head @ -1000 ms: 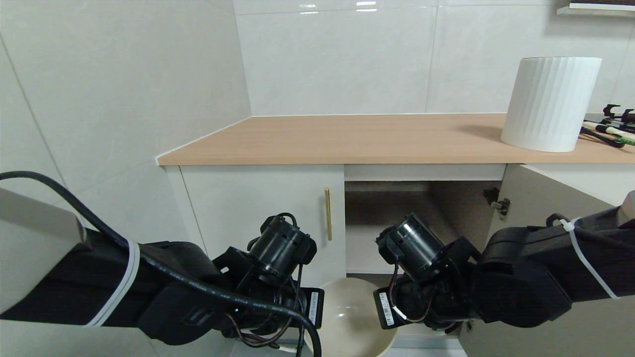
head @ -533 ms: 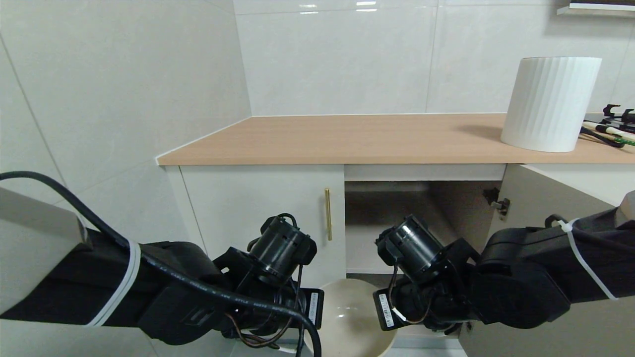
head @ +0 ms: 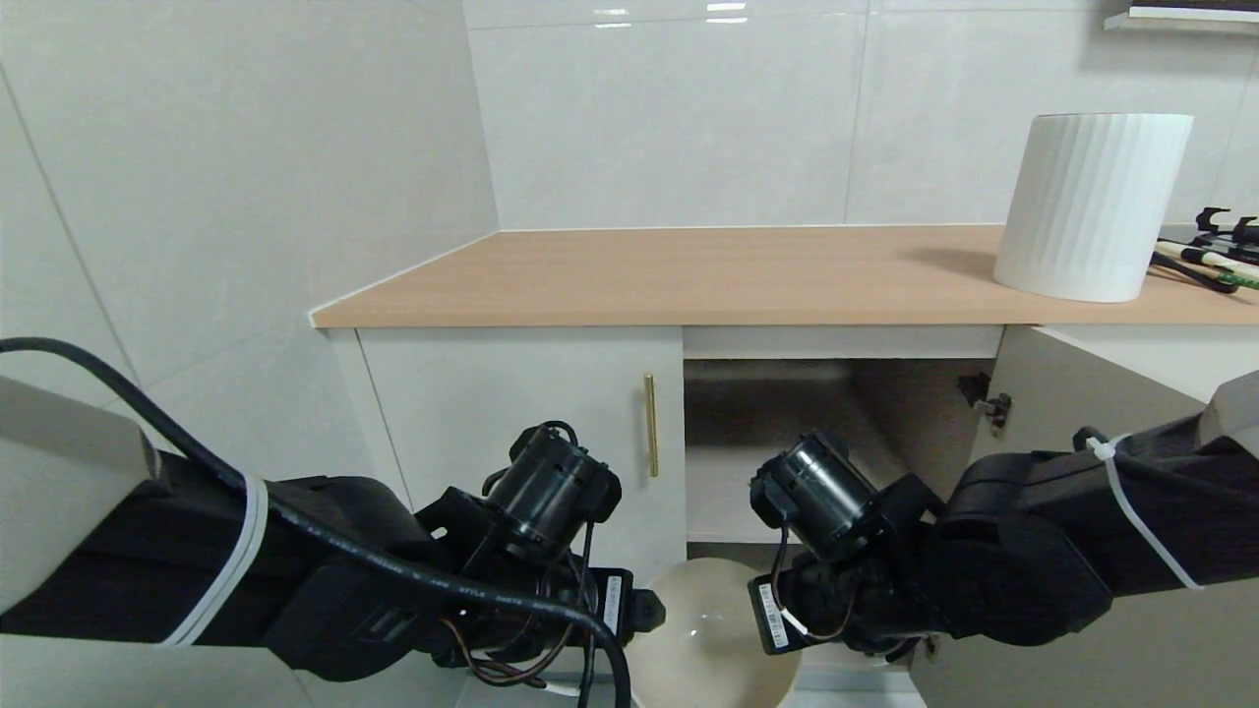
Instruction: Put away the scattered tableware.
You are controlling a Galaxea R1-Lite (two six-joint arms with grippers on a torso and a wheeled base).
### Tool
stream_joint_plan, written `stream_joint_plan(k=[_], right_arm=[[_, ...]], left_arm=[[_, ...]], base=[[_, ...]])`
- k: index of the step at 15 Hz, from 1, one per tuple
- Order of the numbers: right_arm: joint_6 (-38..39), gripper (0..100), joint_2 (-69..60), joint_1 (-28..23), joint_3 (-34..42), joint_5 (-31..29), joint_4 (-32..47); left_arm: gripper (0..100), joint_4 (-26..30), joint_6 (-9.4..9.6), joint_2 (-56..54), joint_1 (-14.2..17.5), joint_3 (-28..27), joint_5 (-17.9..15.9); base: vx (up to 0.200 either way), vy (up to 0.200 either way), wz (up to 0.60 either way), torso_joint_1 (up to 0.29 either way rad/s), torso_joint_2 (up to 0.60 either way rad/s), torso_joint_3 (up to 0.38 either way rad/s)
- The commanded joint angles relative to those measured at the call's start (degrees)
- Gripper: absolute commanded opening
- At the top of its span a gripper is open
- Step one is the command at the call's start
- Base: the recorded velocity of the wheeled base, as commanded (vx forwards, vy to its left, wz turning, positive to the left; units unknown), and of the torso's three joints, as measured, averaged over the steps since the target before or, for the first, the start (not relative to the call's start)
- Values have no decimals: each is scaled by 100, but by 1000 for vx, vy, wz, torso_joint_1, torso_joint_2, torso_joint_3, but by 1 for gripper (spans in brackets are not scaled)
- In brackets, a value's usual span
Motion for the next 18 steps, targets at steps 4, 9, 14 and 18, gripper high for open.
stream_joint_plan(k=[4,9,14,18], right_arm=[[28,0,556,-472,-92,-287,-627],[353,0,1294,-1536,-259,-410,-2183],[388,0,2147,-2221,-813,-814,-2877],[537,0,2692,-2757,-1481,-832,-2833]], left_arm=[[100,-29,-25,-113,8,-19,-16],[100,-20,-52,-95,17,-10,-16],[100,-20,-61,-113,17,-10,-16],[100,-20,-61,-121,17,-10,-16]], base=[[0,0,0,0,0,0],[0,0,0,0,0,0],[0,0,0,0,0,0],[0,0,0,0,0,0]])
